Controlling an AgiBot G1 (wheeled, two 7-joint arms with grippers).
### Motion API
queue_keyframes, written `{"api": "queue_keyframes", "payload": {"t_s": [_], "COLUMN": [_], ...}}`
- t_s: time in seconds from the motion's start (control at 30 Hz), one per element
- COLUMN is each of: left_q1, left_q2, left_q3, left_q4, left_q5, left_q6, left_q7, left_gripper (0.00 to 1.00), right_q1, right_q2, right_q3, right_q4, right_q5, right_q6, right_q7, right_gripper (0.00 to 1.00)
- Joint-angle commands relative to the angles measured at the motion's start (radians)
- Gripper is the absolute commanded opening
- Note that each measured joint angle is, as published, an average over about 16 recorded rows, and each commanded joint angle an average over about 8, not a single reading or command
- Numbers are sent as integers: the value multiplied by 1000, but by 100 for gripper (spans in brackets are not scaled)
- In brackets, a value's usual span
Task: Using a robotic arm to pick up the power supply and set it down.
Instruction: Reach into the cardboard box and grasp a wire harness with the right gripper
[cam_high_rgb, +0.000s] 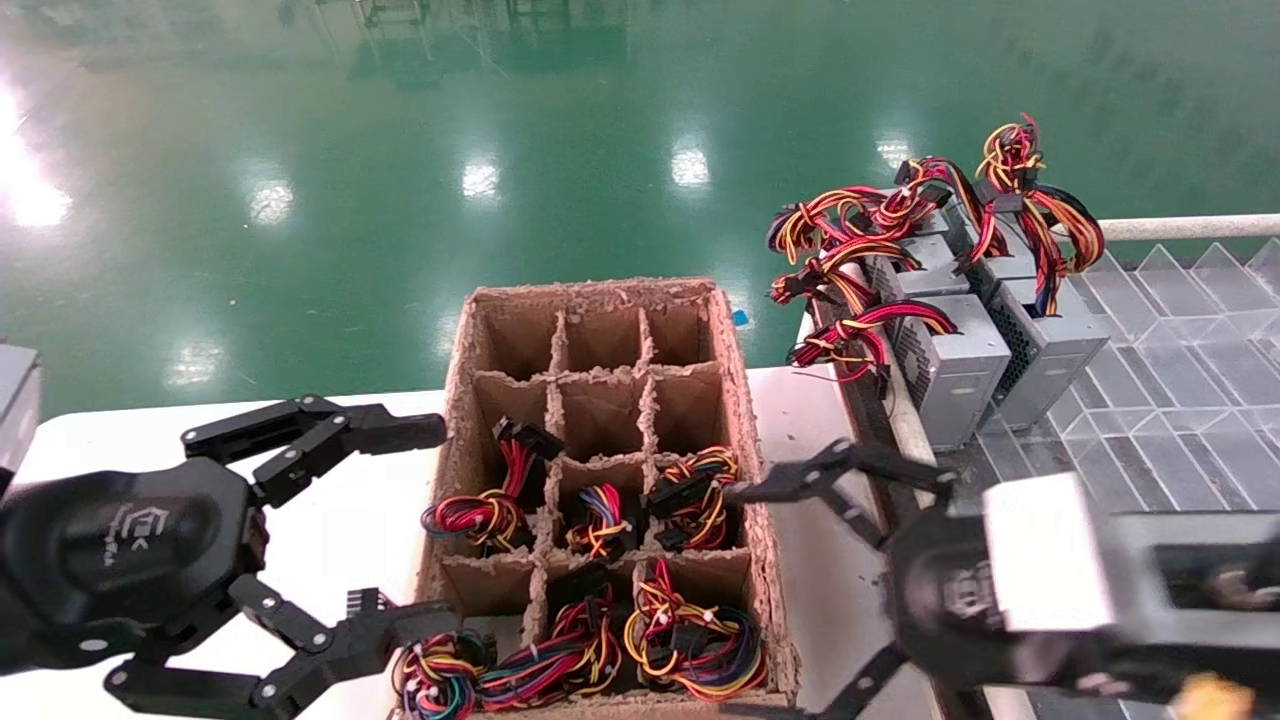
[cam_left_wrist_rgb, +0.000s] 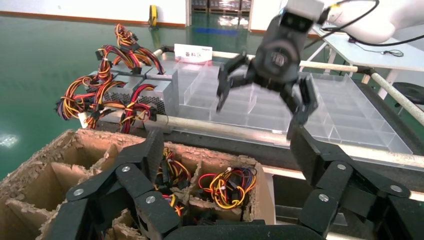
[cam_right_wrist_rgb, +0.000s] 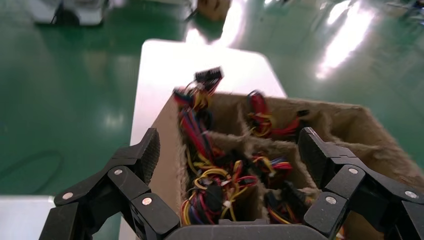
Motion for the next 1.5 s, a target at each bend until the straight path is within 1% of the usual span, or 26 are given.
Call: {"api": "queue_keyframes", "payload": {"t_s": [0.03, 0.27, 0.57, 0.8, 1.07, 1.1, 1.13, 1.17, 1.33, 1.37, 1.4, 1.43, 1.5], "left_q1": [0, 0, 0, 0, 0, 0, 0, 0, 0, 0, 0, 0, 0], "left_q2": [0, 0, 0, 0, 0, 0, 0, 0, 0, 0, 0, 0, 0], "left_q3": [0, 0, 0, 0, 0, 0, 0, 0, 0, 0, 0, 0, 0], "left_q4": [0, 0, 0, 0, 0, 0, 0, 0, 0, 0, 0, 0, 0], "left_q5": [0, 0, 0, 0, 0, 0, 0, 0, 0, 0, 0, 0, 0], "left_q6": [0, 0, 0, 0, 0, 0, 0, 0, 0, 0, 0, 0, 0], "left_q7": [0, 0, 0, 0, 0, 0, 0, 0, 0, 0, 0, 0, 0], "left_gripper": [0, 0, 0, 0, 0, 0, 0, 0, 0, 0, 0, 0, 0], "right_q1": [23, 73, 102, 115, 133, 135, 137, 139, 151, 153, 154, 156, 157], "right_q2": [-21, -83, -128, -152, -159, -160, -161, -162, -163, -163, -164, -164, -164], "right_q3": [-18, -77, -134, -160, -187, -191, -194, -197, -206, -207, -208, -209, -210], "right_q4": [4, 1, -4, -8, -13, -14, -15, -16, -19, -20, -21, -21, -22], "right_q5": [-49, -171, -306, -354, -383, -387, -391, -394, -402, -403, -404, -405, -407], "right_q6": [1, 39, 86, 99, 71, 67, 64, 61, 50, 49, 48, 48, 48], "right_q7": [-27, -11, 36, 74, 117, 123, 130, 137, 169, 174, 179, 183, 188], "right_gripper": [100, 100, 100, 100, 99, 95, 87, 76, 15, 7, 2, 0, 0]}}
